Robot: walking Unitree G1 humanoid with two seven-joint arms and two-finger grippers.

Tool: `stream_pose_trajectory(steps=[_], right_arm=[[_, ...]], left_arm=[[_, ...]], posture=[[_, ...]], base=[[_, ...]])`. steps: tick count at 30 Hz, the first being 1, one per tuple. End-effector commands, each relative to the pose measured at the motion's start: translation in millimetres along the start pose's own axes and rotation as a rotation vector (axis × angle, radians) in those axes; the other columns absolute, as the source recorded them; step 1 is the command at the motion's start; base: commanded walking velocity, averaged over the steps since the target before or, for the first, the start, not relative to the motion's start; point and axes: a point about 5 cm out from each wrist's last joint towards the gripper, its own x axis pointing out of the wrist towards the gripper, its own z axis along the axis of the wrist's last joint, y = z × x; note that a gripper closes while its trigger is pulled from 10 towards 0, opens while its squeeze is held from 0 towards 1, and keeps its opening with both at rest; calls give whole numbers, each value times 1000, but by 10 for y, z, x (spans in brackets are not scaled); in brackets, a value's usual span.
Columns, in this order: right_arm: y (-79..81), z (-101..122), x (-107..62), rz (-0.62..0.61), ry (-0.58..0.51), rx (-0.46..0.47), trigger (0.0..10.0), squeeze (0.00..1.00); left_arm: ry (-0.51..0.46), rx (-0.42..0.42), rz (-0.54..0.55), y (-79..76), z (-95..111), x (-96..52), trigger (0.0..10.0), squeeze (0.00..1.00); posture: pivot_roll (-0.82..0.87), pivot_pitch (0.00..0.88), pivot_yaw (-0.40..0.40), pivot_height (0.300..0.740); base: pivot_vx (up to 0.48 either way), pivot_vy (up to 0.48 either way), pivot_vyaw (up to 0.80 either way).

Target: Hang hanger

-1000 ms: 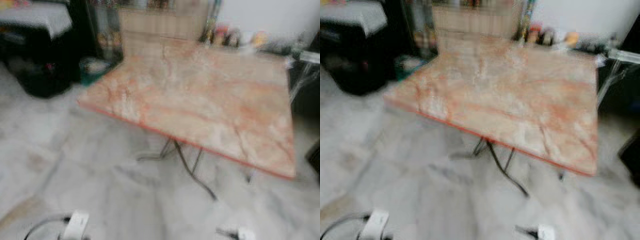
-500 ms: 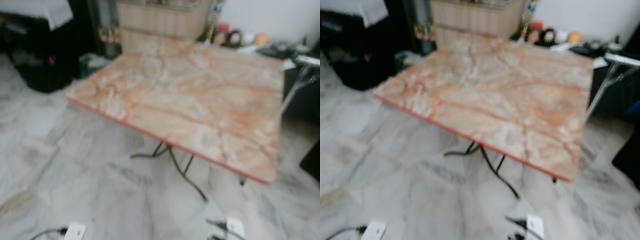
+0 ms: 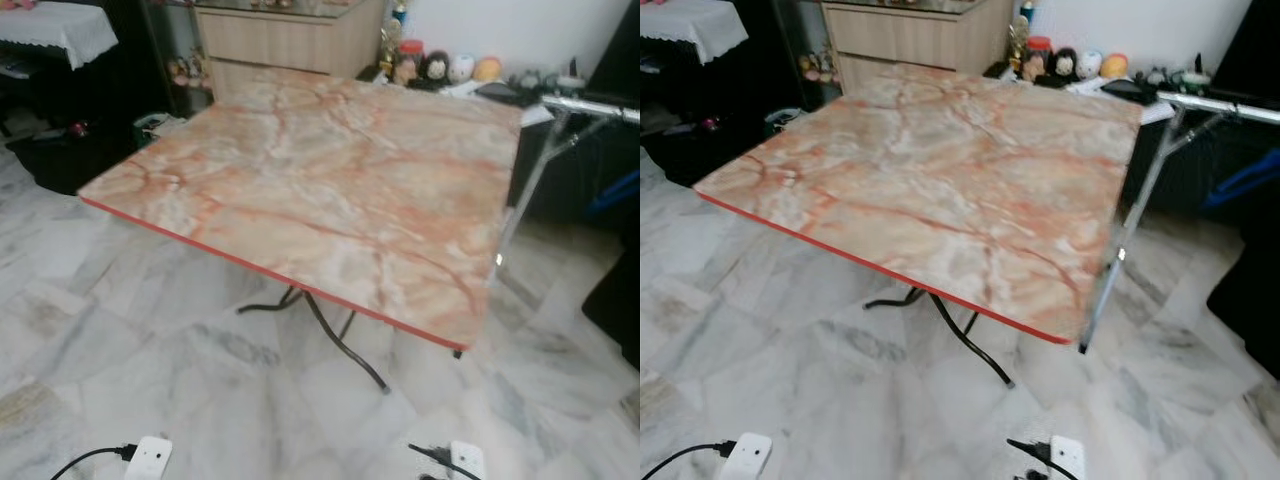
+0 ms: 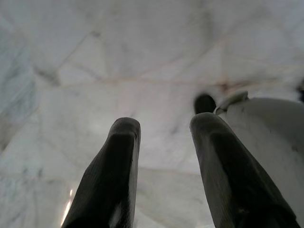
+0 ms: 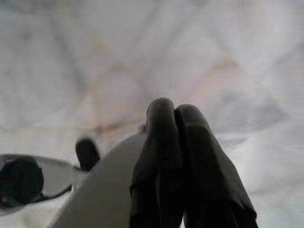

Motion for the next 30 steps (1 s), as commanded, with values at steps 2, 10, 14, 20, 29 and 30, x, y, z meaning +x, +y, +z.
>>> stream_pose_trajectory(steps=[2,10,14,20,29,30], right_arm=[[-52,-26,-15,6,13,9,10000,0],[-302,3,-78,-16,9,7,10000,0],[-324,25,-83,-18,-4,12,10000,0],[-288,69,-70,-8,-27,19,10000,0],[-128,30,-30,5,-17,11,10000,0],[-117,26,-28,7,-16,13,10000,0]], left_arm=[[10,17,14,65,-17,-12,10000,0],[20,16,4,12,-105,-18,10000,0],[23,14,3,-5,-130,-20,10000,0],[35,13,-22,-188,-281,-26,10000,0],[29,13,-25,-206,-257,-19,10000,0],[29,12,-24,-201,-254,-19,10000,0]], posture=[[-50,0,10,740],[-50,0,5,740],[-49,0,3,740],[-53,0,2,740],[-51,0,1,740],[-51,0,1,740]], base=[[0,-268,-694],[0,-272,-690],[0,-270,-334],[0,-272,0],[0,-273,0],[0,-270,0]])
